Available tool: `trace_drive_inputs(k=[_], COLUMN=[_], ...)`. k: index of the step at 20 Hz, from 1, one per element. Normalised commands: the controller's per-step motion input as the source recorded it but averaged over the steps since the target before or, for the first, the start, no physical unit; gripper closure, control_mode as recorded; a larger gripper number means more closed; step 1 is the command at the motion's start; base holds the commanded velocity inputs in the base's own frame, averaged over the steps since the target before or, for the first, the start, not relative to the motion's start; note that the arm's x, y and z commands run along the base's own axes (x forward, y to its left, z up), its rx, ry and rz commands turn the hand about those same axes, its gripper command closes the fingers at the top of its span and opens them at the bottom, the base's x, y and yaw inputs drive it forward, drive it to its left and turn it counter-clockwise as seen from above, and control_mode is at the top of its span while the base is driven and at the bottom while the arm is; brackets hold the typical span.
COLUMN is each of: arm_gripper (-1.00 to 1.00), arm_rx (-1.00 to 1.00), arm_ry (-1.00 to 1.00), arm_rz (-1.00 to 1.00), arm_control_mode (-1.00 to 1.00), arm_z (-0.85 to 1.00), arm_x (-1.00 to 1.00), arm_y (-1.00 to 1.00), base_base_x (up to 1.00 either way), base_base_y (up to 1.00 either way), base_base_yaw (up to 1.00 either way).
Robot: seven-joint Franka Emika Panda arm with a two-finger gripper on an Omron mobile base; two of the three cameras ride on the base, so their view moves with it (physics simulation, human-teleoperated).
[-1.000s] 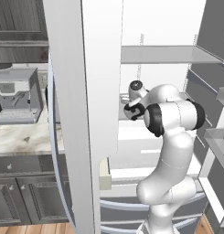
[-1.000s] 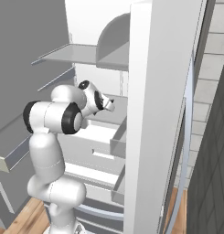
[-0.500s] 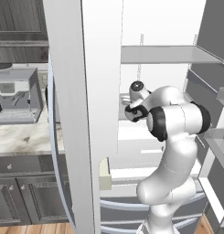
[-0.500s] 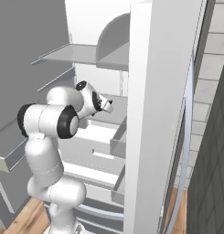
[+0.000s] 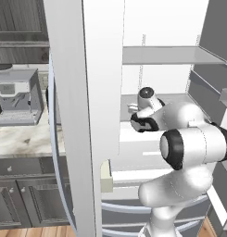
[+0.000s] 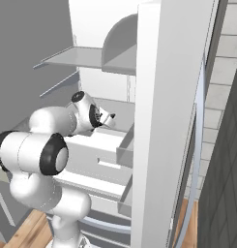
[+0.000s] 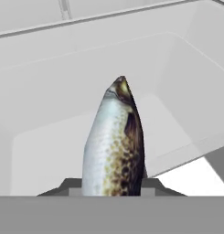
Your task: Take the cheese, fish, and garlic from the fridge and place them on the plate on the dining counter to create an appetizer plate.
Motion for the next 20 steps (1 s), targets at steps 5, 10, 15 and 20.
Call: trace_drive_inputs(k=[5, 10, 15, 20], arm_gripper=[1.00, 1.00, 1.00, 1.00], arm_rx=[0.05, 0.05, 0.03, 0.00], arm_ry=[0.00, 0.01, 0.01, 0.00], arm_rz=[0.00, 0.00, 0.00, 0.01], arm_control_mode=[-1.00, -1.00, -1.00, -1.00], arm_z=[0.28, 0.33, 0.41, 0.34], arm_x=[-0.98, -0.98, -0.82, -0.85], arm_y=[-0.12, -0.08, -0.03, 0.00], base_base_x=[0.00, 0.00, 0.00, 0.00], base_base_y=[0.00, 0.00, 0.00, 0.00], base_base_yaw=[0.00, 0.00, 0.00, 0.00])
